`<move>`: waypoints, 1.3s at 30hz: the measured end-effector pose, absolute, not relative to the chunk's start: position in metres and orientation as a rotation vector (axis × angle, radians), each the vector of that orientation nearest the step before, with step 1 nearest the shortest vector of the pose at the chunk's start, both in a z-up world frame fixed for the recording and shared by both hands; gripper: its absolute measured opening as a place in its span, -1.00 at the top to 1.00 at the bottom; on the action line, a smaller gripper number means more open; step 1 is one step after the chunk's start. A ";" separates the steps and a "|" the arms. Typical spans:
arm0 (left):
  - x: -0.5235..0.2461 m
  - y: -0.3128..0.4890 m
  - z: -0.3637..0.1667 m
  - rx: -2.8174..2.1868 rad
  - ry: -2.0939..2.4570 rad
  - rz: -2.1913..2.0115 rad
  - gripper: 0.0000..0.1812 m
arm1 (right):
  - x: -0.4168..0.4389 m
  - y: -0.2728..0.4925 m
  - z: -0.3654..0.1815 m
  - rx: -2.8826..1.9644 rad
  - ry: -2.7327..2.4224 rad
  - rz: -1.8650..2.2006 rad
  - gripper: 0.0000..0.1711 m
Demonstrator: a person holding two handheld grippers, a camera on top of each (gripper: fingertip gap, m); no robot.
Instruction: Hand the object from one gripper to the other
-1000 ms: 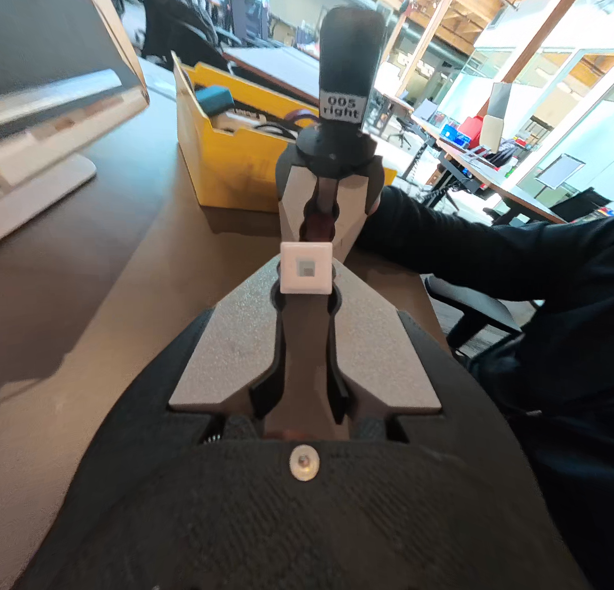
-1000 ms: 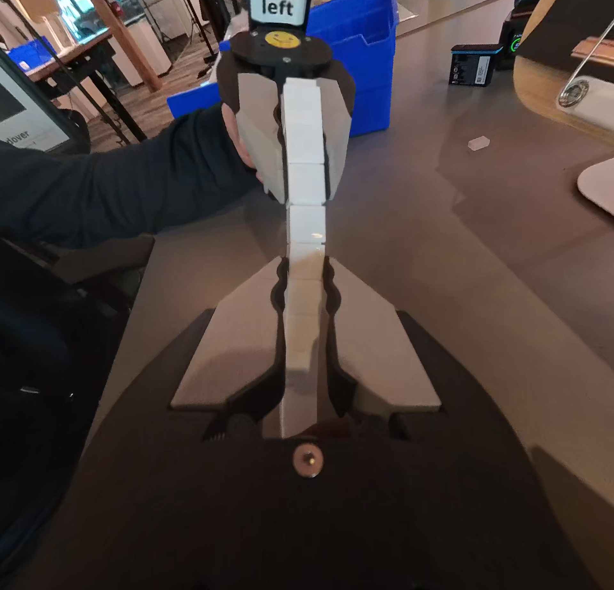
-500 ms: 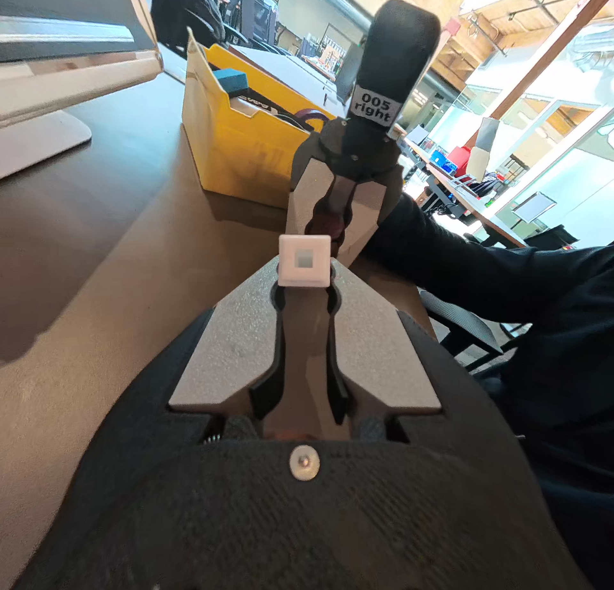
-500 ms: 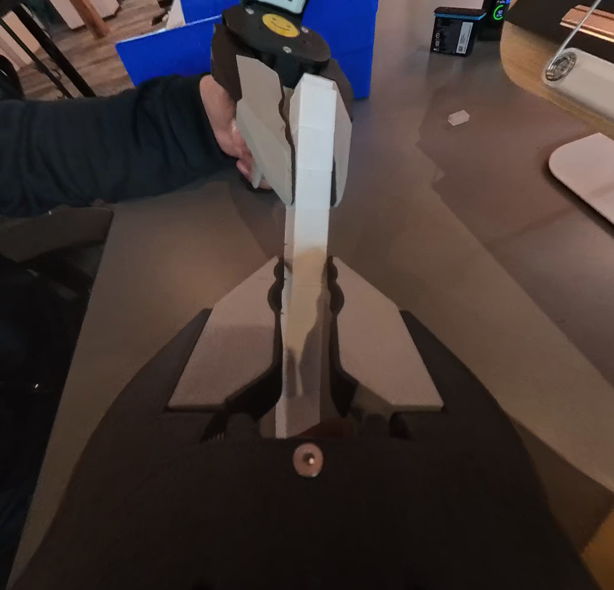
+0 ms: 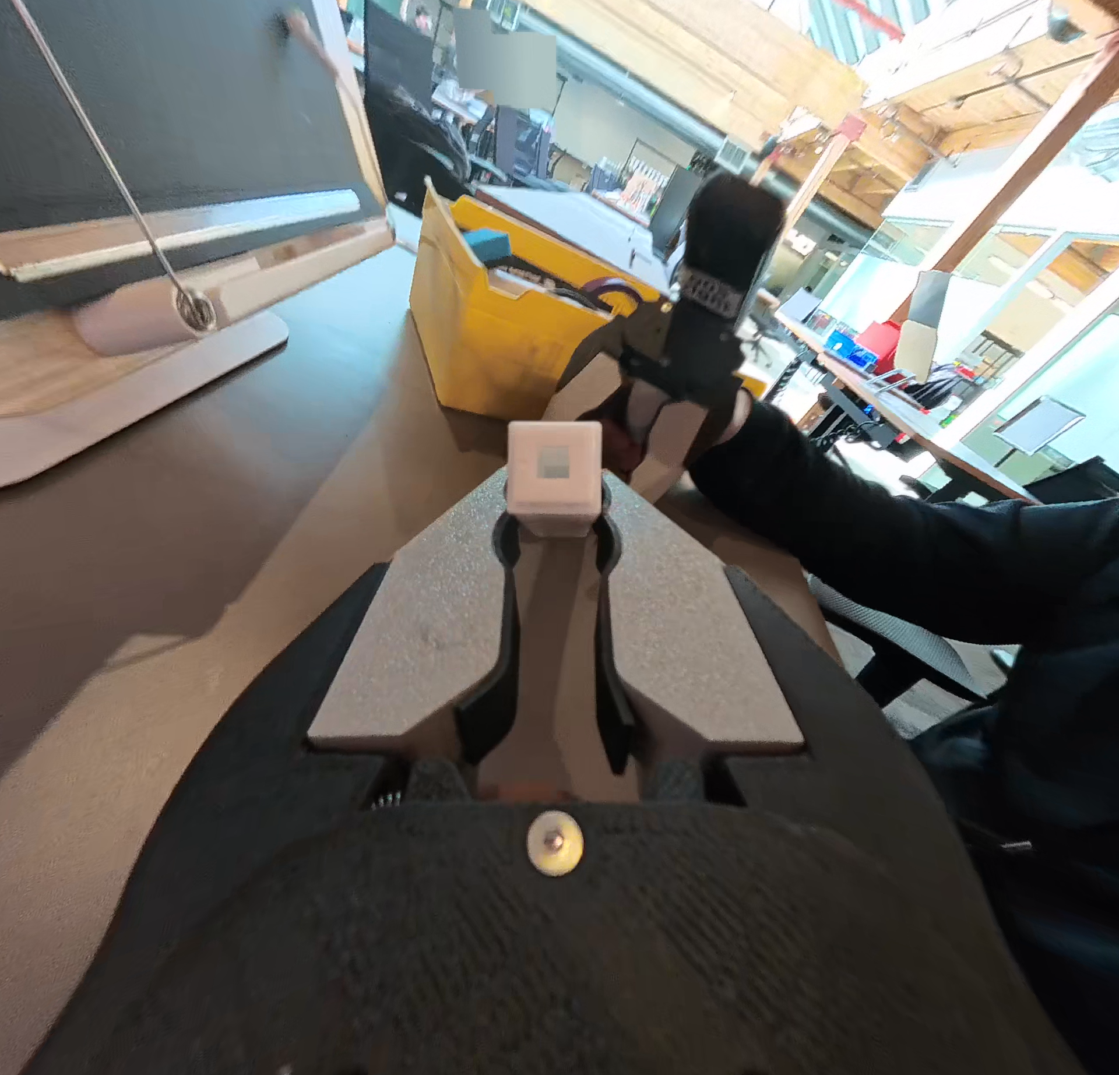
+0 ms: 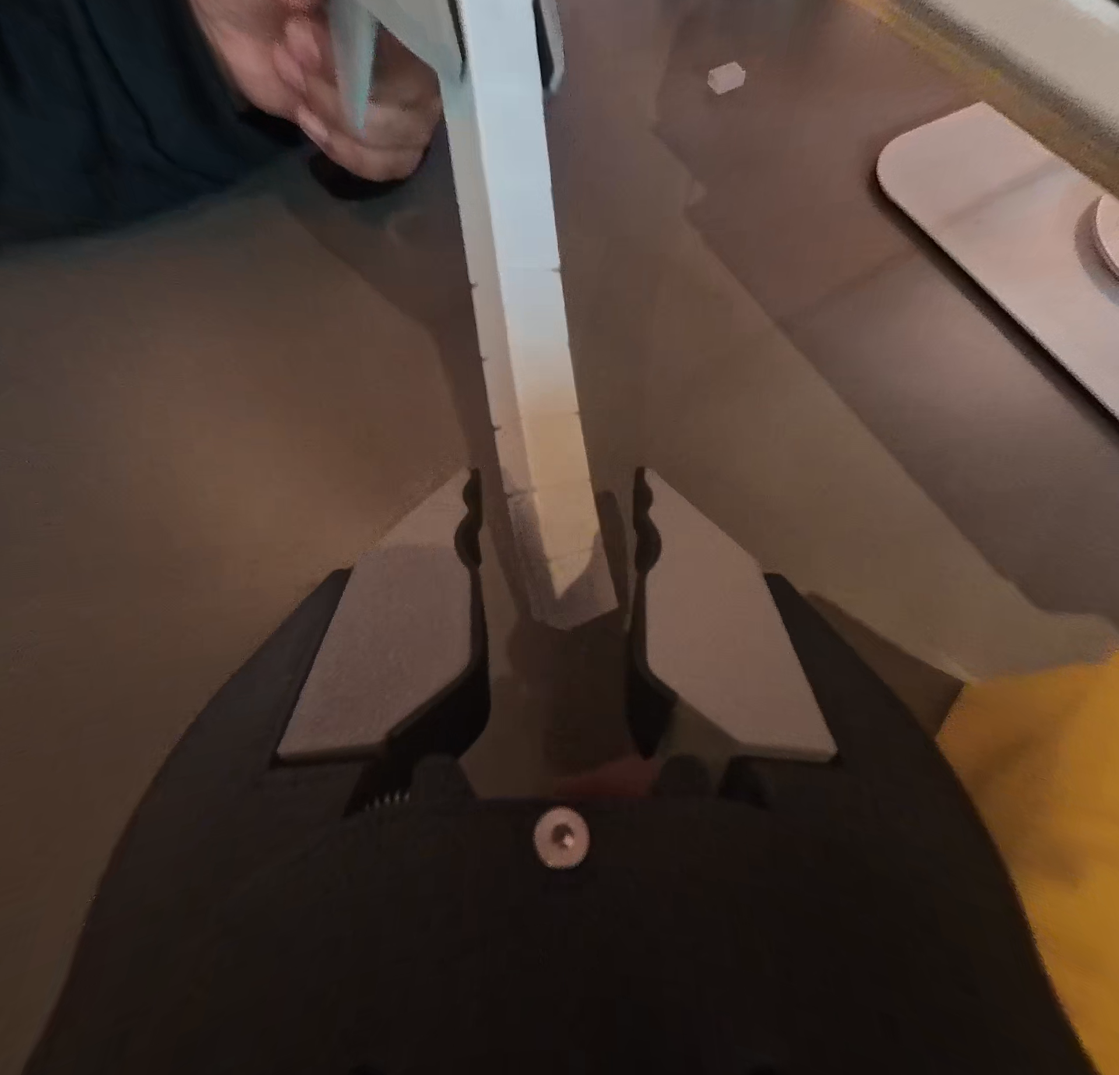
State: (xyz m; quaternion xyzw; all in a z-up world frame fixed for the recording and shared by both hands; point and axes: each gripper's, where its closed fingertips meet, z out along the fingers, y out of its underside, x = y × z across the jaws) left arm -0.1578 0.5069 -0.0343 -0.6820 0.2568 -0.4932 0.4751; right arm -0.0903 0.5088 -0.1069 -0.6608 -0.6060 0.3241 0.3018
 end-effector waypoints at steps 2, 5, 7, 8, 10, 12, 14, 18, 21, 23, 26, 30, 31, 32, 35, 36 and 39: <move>-0.159 0.505 -0.025 -1.626 0.608 -1.224 0.78 | -0.091 0.508 -0.115 -1.752 -1.640 0.826 0.61; -0.158 0.506 -0.023 -1.604 0.604 -1.208 0.79 | -0.095 0.496 -0.121 -1.770 -1.692 0.913 0.70; -0.159 0.506 -0.022 -1.605 0.603 -1.211 0.78 | -0.097 0.496 -0.117 -1.763 -1.678 0.952 0.72; -0.161 0.506 -0.021 -1.607 0.584 -1.223 0.78 | -0.098 0.496 -0.111 -1.749 -1.647 0.993 0.72; -0.165 0.511 -0.018 -1.598 0.522 -1.243 0.78 | -0.101 0.498 -0.101 -1.748 -1.571 1.076 0.72; -0.164 0.513 -0.014 -1.567 0.488 -1.262 0.78 | -0.102 0.496 -0.101 -1.759 -1.567 1.098 0.72; -0.164 0.513 -0.011 -1.552 0.473 -1.271 0.78 | -0.103 0.496 -0.101 -1.761 -1.564 1.100 0.73; -0.164 0.511 -0.010 -1.562 0.498 -1.249 0.78 | -0.104 0.494 -0.100 -1.754 -1.563 1.113 0.72; -0.163 0.511 -0.008 -1.555 0.478 -1.269 0.78 | -0.104 0.494 -0.100 -1.756 -1.564 1.121 0.72; -0.163 0.511 -0.010 -1.571 0.486 -1.270 0.78 | -0.104 0.493 -0.102 -1.767 -1.574 1.115 0.72; -0.157 0.508 -0.010 -1.564 0.514 -1.284 0.78 | -0.107 0.489 -0.100 -1.744 -1.587 1.137 0.73; -0.135 0.496 -0.014 -1.558 0.625 -1.304 0.78 | -0.115 0.479 -0.075 -1.611 -1.542 1.266 0.75; -0.132 0.496 -0.013 -1.557 0.626 -1.295 0.78 | -0.115 0.478 -0.076 -1.609 -1.556 1.250 0.75; -0.131 0.495 -0.011 -1.553 0.625 -1.298 0.78 | -0.115 0.477 -0.076 -1.598 -1.562 1.248 0.75; -0.129 0.492 -0.006 -1.533 0.622 -1.316 0.79 | -0.118 0.472 -0.073 -1.579 -1.568 1.270 0.73; -0.128 0.492 -0.006 -1.533 0.622 -1.319 0.78 | -0.119 0.472 -0.072 -1.567 -1.571 1.258 0.71; -0.130 0.491 0.000 -1.516 0.614 -1.331 0.78 | -0.121 0.473 -0.067 -1.509 -1.575 1.180 0.74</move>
